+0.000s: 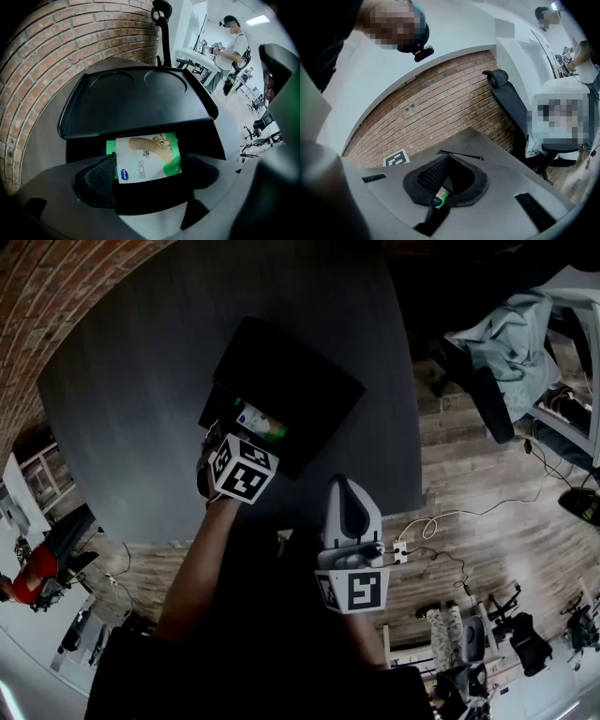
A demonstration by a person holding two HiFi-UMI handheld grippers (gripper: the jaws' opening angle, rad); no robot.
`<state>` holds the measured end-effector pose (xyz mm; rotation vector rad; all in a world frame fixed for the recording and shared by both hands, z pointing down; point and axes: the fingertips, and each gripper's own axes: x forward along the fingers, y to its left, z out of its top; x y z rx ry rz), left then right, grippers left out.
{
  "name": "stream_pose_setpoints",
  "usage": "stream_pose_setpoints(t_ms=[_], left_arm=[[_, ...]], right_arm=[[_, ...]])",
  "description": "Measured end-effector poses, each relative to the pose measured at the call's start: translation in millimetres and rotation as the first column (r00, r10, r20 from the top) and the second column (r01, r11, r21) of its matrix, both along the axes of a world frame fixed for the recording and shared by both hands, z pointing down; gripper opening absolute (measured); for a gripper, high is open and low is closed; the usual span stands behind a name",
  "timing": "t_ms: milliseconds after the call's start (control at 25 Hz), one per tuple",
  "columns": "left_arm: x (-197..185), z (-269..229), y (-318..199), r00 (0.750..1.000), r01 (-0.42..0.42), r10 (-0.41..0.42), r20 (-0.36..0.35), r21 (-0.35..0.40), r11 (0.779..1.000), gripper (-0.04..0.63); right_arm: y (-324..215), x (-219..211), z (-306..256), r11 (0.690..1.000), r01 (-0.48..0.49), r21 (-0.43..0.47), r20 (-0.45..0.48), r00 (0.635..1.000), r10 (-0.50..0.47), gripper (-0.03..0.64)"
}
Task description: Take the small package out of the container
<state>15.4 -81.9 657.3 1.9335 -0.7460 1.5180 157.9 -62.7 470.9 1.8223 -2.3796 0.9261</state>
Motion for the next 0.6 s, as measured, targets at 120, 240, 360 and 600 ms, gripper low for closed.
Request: stream_pose_setpoints(t_ms=[120,240,360,600], left_arm=[[-1.4,0.9,-0.2,1.000,-0.005,0.005,0.003,-0.011,1.000,0.407],[-2.1,2.9,-0.2,1.000,0.003,-0.003,-0.002,-0.031,1.000,0.408],[-4.5,3.9,0.2,0.999,0.028,-0.029,-0.015,-0.057,0.998,0.408],[-8.6,6.8,0.0,0.997,0.052,-0.057,-0.047,-0.100,0.994,0.408]], right_arm=[[-1.9,2.5,-0.4,1.000,-0.014,0.005,0.013,1.000,0.014,0.025],[-1.6,4.2,0.4,1.000,-0.015,0.007,0.018,1.000,0.015,0.025],[-1.2,6.4,1.0,1.000,-0.014,0.004,0.018,1.000,0.014,0.025],[-2.2,5.6,0.6,1.000,-0.026,0.004,0.030,0.999,0.026,0.025]])
